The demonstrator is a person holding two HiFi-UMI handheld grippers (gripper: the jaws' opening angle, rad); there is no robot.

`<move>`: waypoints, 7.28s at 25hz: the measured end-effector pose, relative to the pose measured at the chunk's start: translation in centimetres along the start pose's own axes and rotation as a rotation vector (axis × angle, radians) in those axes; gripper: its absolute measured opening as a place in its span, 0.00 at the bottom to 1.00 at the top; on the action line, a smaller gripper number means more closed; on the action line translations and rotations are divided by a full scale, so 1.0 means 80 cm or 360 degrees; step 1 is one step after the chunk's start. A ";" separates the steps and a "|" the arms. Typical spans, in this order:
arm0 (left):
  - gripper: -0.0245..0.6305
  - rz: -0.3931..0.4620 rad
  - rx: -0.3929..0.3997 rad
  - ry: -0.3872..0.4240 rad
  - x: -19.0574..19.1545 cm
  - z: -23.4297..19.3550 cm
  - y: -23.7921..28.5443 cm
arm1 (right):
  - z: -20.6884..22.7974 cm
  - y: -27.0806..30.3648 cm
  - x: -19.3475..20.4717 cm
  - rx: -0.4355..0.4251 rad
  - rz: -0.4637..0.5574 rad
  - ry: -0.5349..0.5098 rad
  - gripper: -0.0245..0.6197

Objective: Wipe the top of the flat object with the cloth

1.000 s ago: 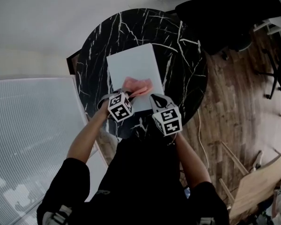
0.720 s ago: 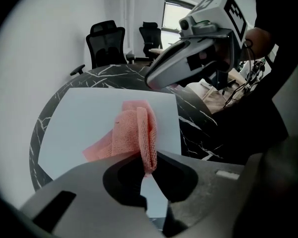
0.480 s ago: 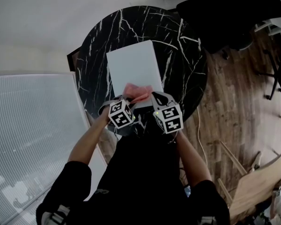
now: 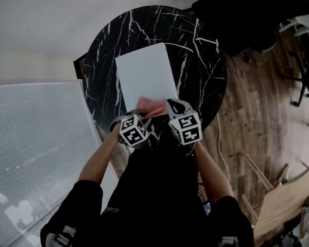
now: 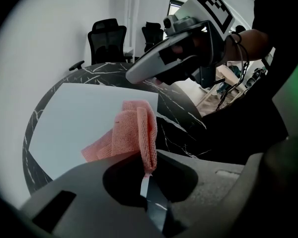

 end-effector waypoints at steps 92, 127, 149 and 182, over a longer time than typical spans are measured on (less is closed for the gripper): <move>0.07 0.0047 -0.0089 0.0008 -0.103 -0.215 0.018 | 0.051 -0.024 -0.005 0.0097 0.0105 0.0264 0.03; 0.07 0.0014 0.0165 0.0140 -0.109 -0.050 0.033 | 0.056 -0.068 0.017 0.0114 0.0177 0.0253 0.03; 0.07 0.0032 0.0201 -0.0003 -0.113 0.002 0.043 | 0.066 -0.091 0.030 0.0073 0.0172 0.0233 0.03; 0.07 0.1297 -0.1055 -0.1354 0.045 0.079 -0.207 | -0.163 -0.100 -0.081 -0.0061 0.0493 -0.0361 0.03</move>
Point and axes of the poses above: the fingertips, and each gripper's own axes: y forward along the fingers, z to its right, x out of its underside, the point moved 9 cm from there along -y, backward along the fingers, and after that the axes turned 9 degrees about y, right-handed, at the moved point
